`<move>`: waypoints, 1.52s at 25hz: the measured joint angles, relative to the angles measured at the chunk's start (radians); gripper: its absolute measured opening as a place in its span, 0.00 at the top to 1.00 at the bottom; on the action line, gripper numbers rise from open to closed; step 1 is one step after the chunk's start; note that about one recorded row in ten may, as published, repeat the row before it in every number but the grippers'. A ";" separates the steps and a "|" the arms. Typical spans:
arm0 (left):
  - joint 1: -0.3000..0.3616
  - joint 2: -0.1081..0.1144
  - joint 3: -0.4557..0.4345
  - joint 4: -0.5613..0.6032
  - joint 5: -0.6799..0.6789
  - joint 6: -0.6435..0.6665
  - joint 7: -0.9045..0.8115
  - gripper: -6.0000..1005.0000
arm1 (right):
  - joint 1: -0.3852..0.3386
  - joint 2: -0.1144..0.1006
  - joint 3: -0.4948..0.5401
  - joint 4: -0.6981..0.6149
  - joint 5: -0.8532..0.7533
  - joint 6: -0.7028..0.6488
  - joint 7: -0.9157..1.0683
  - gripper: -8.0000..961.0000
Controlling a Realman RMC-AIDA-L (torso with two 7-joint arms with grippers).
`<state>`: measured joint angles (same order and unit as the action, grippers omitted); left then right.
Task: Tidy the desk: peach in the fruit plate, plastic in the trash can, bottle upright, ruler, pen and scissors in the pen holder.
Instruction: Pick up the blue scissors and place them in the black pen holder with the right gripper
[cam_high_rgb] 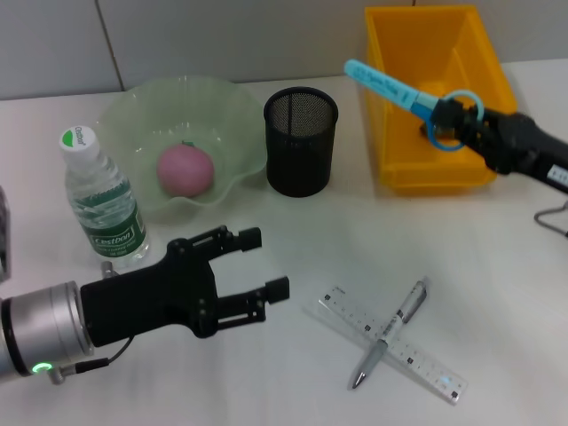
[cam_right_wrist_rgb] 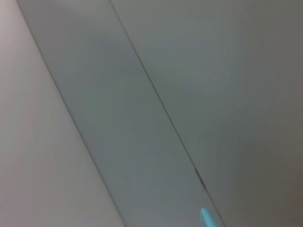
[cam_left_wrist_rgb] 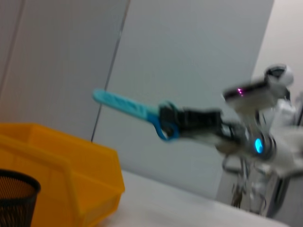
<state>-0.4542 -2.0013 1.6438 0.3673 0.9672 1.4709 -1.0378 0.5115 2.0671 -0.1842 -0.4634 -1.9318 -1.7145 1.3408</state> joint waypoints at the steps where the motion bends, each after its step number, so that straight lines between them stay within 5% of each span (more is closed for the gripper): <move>1: 0.000 0.000 -0.001 0.005 0.010 -0.006 0.000 0.20 | 0.009 -0.002 -0.015 -0.034 0.000 0.004 0.044 0.91; 6: 0.002 0.002 -0.003 0.020 0.035 -0.026 0.008 0.20 | 0.072 -0.036 -0.152 -0.206 0.000 0.038 0.316 0.89; 12: 0.006 0.005 -0.012 0.020 0.038 -0.030 0.014 0.20 | 0.151 -0.122 -0.386 -0.364 -0.028 0.079 0.642 0.88; 16: 0.007 0.006 -0.012 0.017 0.039 -0.048 0.016 0.20 | 0.289 -0.176 -0.461 -0.404 -0.221 0.088 0.833 0.87; 26: 0.009 -0.004 -0.016 0.014 0.040 -0.061 0.028 0.20 | 0.553 -0.169 -0.600 -0.404 -0.609 0.159 1.007 0.84; 38: 0.035 -0.021 -0.028 0.018 0.040 -0.077 0.039 0.20 | 0.716 -0.134 -0.736 -0.233 -0.735 0.302 1.038 0.81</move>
<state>-0.4194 -2.0222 1.6157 0.3849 1.0073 1.3943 -0.9990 1.2272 1.9329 -0.9200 -0.6966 -2.6666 -1.4124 2.3789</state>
